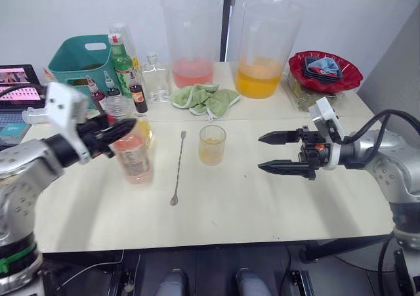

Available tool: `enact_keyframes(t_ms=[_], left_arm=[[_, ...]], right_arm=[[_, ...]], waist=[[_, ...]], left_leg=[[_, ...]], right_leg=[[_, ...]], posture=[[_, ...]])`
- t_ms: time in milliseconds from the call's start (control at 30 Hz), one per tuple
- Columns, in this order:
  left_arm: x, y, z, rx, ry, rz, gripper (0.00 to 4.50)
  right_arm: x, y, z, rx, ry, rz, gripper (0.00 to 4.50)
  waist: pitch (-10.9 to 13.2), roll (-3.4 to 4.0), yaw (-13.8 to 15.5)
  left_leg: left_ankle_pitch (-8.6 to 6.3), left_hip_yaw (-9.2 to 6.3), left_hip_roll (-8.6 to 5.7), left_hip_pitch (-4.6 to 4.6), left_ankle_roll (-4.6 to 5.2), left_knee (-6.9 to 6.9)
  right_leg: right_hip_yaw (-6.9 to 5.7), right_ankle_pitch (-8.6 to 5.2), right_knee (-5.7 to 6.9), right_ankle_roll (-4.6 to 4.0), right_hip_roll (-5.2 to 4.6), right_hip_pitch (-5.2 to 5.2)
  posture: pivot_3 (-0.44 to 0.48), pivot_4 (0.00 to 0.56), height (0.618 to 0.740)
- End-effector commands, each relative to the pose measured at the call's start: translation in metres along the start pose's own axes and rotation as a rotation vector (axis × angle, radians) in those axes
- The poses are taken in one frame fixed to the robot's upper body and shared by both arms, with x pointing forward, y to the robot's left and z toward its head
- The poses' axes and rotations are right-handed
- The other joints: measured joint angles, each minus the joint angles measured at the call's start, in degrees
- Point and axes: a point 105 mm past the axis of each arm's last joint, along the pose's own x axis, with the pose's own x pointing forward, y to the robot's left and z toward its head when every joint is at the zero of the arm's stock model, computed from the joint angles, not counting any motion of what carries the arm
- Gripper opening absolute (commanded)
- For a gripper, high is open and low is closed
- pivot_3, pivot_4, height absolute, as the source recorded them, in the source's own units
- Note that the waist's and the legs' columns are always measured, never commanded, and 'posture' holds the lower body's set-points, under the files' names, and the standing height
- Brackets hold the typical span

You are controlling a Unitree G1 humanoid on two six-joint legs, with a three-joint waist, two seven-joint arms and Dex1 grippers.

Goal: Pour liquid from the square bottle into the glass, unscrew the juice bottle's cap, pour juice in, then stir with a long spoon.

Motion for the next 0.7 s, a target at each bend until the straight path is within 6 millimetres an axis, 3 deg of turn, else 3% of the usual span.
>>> enact_keyframes(t_ms=[33, 233, 500, 700], left_arm=[[-0.019, 0.02, 0.015, 0.069, -0.036, 0.115, 1.47], [-0.022, 0.06, 0.028, 0.021, -0.144, 0.262, 1.47], [0.004, 0.114, 0.029, 0.08, -0.189, 0.417, 1.47], [0.032, 0.124, 0.027, 0.07, -0.203, 0.409, 1.47]], right_arm=[[0.005, -0.002, 0.009, -0.055, -0.011, 0.032, 4.44], [0.01, -0.006, 0.011, -0.066, -0.012, 0.043, 4.44], [0.004, 0.0, 0.014, -0.07, -0.013, 0.015, 4.44], [-0.001, 0.004, 0.016, -0.068, -0.012, -0.02, 4.44]], waist=[[0.0, 0.0, 0.49], [0.01, -0.1, 2.29], [-0.02, -0.15, 2.51], [-0.02, -0.22, 2.51]], left_leg=[[0.0, 0.0, -0.02, 0.01, 0.0, 0.0], [0.0, -0.01, -0.07, -0.05, -0.03, 0.01], [0.0, 0.02, -0.08, -0.06, -0.05, -0.02], [0.0, 0.03, -0.09, -0.1, -0.04, -0.02]], right_leg=[[0.0, 0.0, 0.0, 0.0, -0.02, 0.02], [-0.04, 0.02, -0.08, -0.02, -0.1, 0.04], [-0.05, 0.06, -0.06, -0.06, -0.07, -0.02], [-0.07, 0.07, -0.03, -0.07, -0.07, -0.06]], posture=[[0.0, 0.15, 0.74], [0.0, 0.15, 0.74], [0.0, 0.15, 0.74], [0.0, 0.15, 0.74]])
